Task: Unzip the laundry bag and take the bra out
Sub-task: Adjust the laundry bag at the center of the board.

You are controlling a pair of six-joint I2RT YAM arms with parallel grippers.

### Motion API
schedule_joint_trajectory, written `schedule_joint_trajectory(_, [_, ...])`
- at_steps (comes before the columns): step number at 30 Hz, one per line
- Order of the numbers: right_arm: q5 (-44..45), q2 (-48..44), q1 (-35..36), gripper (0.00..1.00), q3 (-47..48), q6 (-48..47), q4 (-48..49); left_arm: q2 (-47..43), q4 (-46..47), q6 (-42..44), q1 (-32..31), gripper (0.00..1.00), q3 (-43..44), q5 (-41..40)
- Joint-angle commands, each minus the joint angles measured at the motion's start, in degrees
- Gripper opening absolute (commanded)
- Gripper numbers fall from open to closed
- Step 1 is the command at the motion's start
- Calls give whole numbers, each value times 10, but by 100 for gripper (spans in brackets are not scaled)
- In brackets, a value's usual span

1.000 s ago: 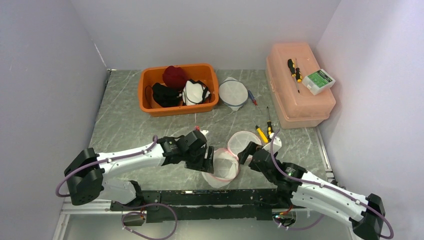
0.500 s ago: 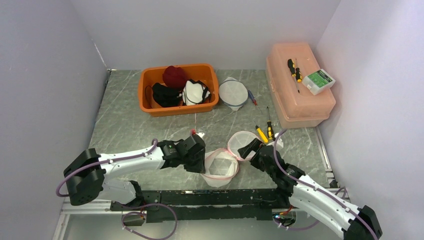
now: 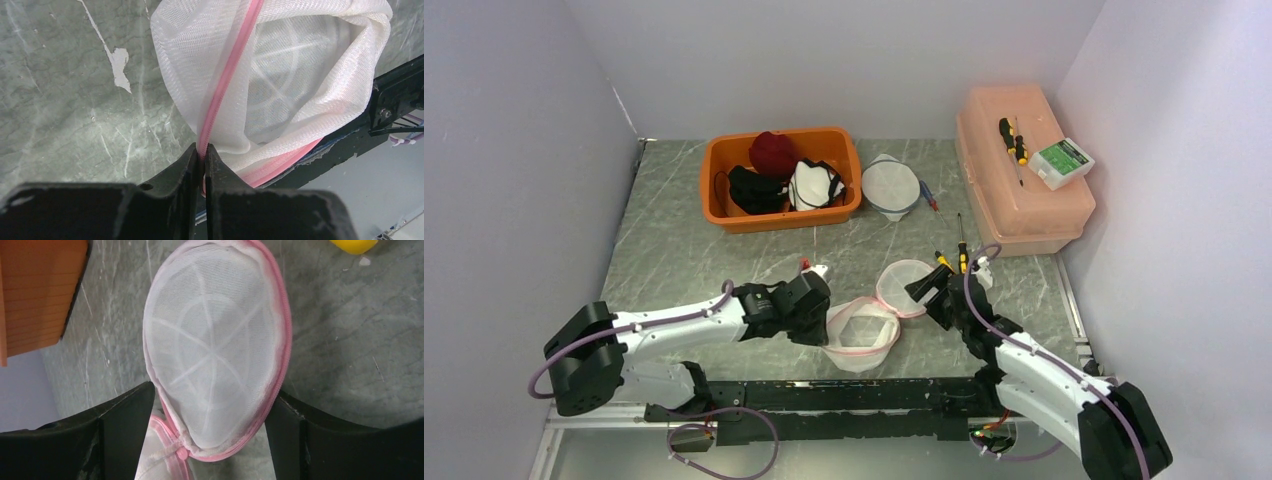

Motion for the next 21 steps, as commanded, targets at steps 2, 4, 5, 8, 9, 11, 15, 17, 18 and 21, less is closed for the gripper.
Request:
schedule_joint_trajectory(2, [-32,49,-27,61,-1,-26,52,-25,5,-1,-3,10,-9,-24])
schedule_joint_trajectory(4, [-30,51,-27,40,4,-46,56,-27,3,2,-3,9,-10,-27])
schedule_joint_trajectory(5, [-26,45,-27,31,9,-65,52,-28,3,4,-3,9,-11,-27])
schedule_joint_trajectory(8, [-13,-11,-18,0,36,-139,23,-41,5,5,-3,5,-16,-33])
schedule_joint_trajectory(9, [-5,-35,-13,0,48,-162,9,-46,4,4,-3,4,-18,-38])
schedule_joint_trajectory(11, [0,-78,-6,0,74,-207,-33,-54,5,5,-3,3,-18,-49])
schedule_joint_trajectory(15, [-18,-156,14,0,127,-290,-76,-57,-4,26,-3,3,16,-92])
schedule_joint_trajectory(17, [-17,-183,31,0,154,-320,-86,-50,-20,45,-2,3,46,-121])
schedule_joint_trajectory(18, [-13,-186,39,0,170,-333,-94,-45,-28,55,-2,3,64,-137])
schedule_joint_trajectory(21, [7,-188,82,0,220,-381,-106,-30,-53,87,2,3,121,-188])
